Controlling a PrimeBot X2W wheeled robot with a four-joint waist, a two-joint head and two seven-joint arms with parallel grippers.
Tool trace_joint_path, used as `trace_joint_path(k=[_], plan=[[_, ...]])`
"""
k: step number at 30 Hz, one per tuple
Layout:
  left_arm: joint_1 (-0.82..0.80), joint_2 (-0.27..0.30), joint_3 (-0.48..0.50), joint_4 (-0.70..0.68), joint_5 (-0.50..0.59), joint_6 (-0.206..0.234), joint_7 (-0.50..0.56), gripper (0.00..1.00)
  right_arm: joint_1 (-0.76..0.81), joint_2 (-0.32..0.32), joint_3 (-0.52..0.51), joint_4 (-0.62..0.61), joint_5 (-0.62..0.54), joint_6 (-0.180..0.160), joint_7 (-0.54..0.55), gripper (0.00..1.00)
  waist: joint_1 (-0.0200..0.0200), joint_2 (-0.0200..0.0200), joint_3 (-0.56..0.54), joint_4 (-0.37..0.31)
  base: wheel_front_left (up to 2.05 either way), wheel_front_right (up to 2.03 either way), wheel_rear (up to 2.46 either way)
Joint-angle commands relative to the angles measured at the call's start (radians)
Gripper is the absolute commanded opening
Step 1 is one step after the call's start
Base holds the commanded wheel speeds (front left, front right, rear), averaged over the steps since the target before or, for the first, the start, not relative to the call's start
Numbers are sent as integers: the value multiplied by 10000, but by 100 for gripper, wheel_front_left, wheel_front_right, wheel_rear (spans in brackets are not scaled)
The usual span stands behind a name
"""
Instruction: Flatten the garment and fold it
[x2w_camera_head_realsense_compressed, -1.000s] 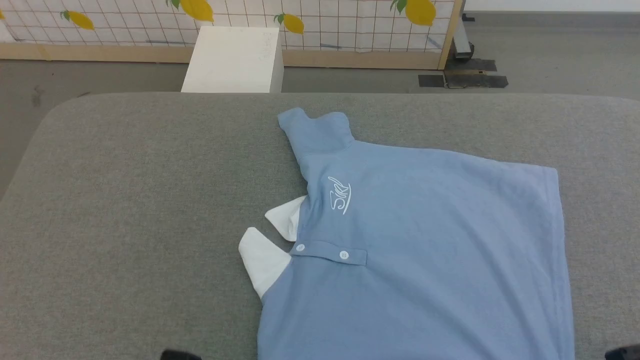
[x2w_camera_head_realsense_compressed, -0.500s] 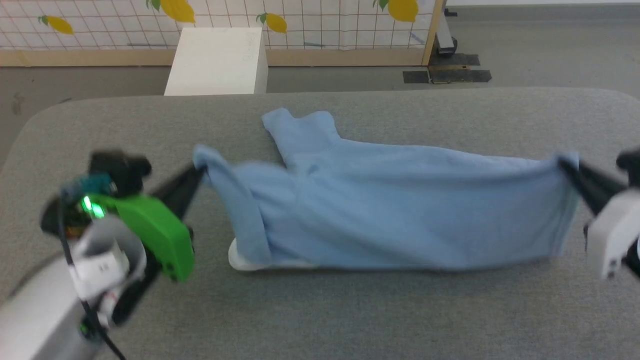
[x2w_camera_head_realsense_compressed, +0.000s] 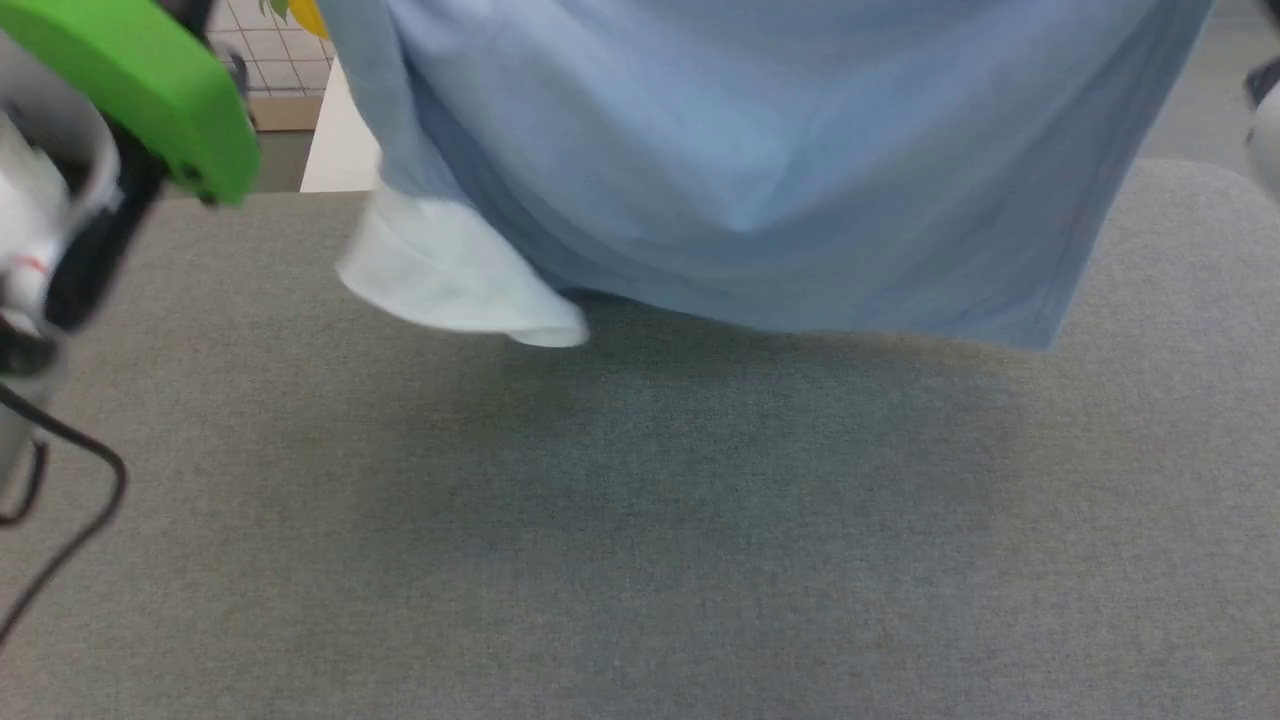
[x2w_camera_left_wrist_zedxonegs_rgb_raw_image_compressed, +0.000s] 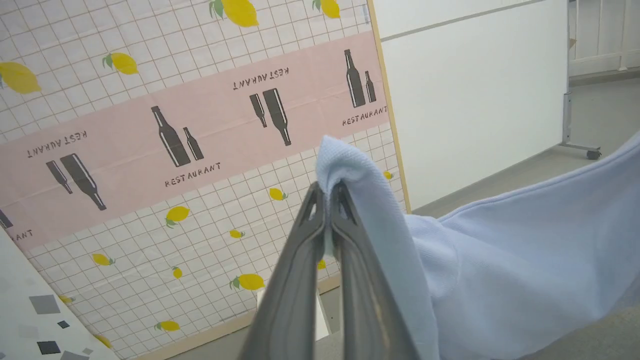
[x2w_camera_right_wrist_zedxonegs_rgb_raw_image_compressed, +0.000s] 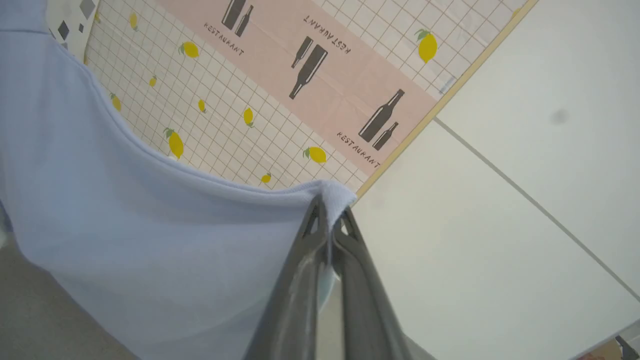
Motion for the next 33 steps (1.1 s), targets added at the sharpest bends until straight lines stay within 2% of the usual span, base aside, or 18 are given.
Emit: trace_joint_path(k=[1,9,15,18,26,33], plan=[[-377,-41,95,27,34,-44,90,0,-340,-33,87,68,53,-15,-62,0,0,0,58,-43,0,0,0],[-2497,204,293,338,149,-367,1203,0,-2296,-286,613,497,350,-15,130,0,0,0,493,-196,0,0,0],[-3533,-75,206,1331,166,-632,1464,0,-3224,-128,1151,1388,652,-15,275,0,0,0,1237,-317,0,0,0],[-4312,-256,-95,2101,864,-906,1060,0,-3941,46,1608,2088,581,-15,180,0,0,0,1801,-348,0,0,0],[-7222,-1420,-179,4152,2280,-653,-305,0,-6691,643,2504,4132,-162,-15,-812,0,0,0,3681,-554,0,0,0],[-8885,-2085,-350,5669,3121,-578,-1714,0,-8539,1047,3028,5819,-1059,-15,-2109,0,0,0,4711,-406,0,0,0]])
